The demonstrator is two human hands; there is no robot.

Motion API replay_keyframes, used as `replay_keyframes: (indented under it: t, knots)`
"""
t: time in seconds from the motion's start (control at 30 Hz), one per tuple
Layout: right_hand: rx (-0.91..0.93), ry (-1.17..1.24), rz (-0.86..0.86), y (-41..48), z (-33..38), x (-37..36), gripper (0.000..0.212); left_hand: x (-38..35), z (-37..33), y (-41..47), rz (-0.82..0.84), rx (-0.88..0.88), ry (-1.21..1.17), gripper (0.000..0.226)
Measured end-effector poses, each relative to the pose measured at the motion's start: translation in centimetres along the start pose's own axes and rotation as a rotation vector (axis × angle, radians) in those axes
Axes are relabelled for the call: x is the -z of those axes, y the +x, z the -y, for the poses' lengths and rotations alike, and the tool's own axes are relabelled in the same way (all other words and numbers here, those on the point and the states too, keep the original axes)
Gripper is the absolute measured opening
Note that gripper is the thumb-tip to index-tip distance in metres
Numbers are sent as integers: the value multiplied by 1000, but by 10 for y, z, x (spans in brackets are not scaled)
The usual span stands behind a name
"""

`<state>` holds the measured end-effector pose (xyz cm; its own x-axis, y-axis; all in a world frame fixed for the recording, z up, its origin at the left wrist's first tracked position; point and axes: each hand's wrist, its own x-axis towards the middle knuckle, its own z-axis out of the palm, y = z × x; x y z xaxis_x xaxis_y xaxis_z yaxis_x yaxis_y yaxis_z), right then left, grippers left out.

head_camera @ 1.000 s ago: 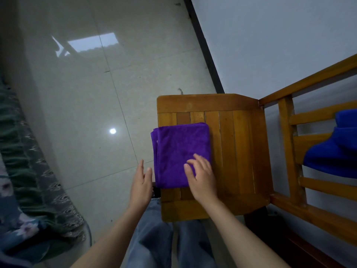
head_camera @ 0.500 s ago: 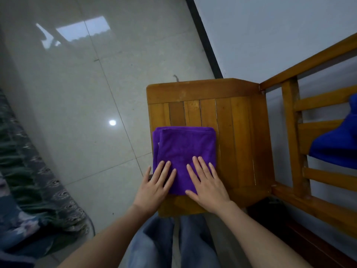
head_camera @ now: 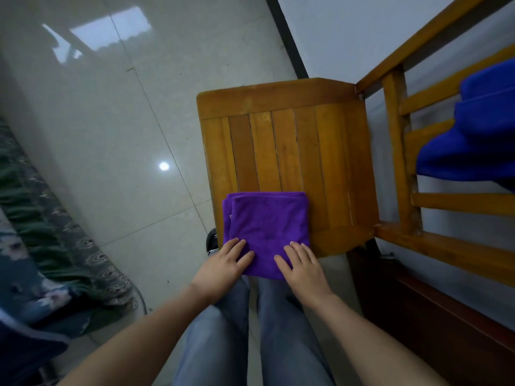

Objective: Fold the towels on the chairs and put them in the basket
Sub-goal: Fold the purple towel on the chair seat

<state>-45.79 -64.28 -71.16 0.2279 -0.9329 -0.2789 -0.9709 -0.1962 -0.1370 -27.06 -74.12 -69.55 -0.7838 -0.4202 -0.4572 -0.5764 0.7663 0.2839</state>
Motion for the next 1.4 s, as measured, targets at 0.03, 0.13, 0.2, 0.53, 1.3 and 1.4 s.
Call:
replay_keyframes:
  t: [0.03,0.13,0.2,0.53,1.3,1.4]
  knots:
    - [14,8,-42,-1,-3,6,46,2,-2,-3,-5,12,-30,59]
    - [52,21,-154,-3,-14,35,41,21,-14,-13,-27,18,-1,64]
    - [55,21,-210,1,-20,54,39,38,-21,-15,-44,46,-20,69]
    - [208,-85,-428,6,-38,223,32,187,-45,-57,-369,167,7,57]
    - [852,-412,-943,180,232,545,31,408,113,-381,-1118,437,399,52]
    - [888,-415,-970,204,291,565,28,414,142,-431,-1164,510,415,49]
